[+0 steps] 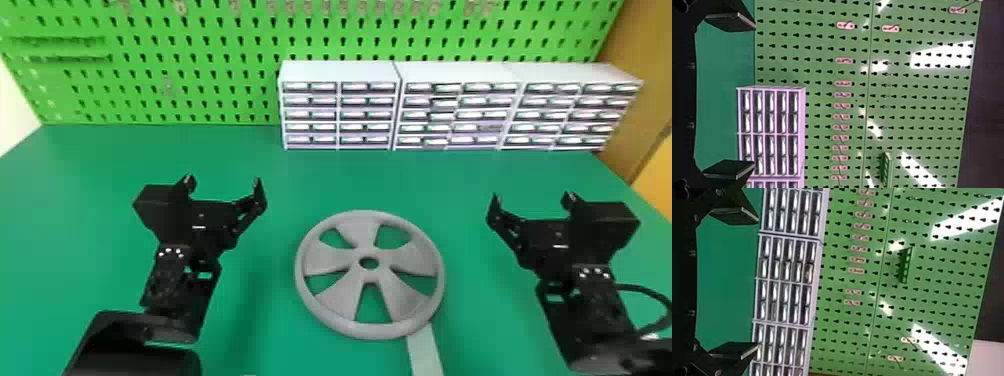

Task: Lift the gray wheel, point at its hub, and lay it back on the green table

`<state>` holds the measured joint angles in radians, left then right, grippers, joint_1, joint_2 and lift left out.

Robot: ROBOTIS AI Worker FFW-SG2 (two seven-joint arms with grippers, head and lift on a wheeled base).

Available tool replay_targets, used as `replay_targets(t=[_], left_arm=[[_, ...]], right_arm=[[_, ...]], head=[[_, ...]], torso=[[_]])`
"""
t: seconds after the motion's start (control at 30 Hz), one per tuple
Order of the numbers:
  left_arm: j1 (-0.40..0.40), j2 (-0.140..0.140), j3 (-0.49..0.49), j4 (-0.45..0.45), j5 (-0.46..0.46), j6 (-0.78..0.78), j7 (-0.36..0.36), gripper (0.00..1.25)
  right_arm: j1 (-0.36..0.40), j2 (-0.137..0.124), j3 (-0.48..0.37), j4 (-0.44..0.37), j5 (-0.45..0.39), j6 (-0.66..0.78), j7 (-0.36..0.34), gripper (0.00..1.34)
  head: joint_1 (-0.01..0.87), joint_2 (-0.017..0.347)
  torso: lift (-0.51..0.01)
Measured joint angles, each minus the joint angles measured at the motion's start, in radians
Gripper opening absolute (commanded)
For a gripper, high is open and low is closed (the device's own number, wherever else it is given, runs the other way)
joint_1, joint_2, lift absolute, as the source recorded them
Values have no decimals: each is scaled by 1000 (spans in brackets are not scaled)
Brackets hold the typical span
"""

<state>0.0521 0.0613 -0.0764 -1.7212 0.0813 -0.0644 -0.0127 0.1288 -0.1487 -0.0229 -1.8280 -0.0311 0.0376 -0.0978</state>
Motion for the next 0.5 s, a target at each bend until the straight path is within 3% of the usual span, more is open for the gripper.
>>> replay_targets(t=[0.5], left_arm=[[0,0,6,0,-1,0,-1,1175]], right_arm=[[-6,0,3,6,-9,-1,0,1169]], head=[[692,48]], torso=[[-93]])
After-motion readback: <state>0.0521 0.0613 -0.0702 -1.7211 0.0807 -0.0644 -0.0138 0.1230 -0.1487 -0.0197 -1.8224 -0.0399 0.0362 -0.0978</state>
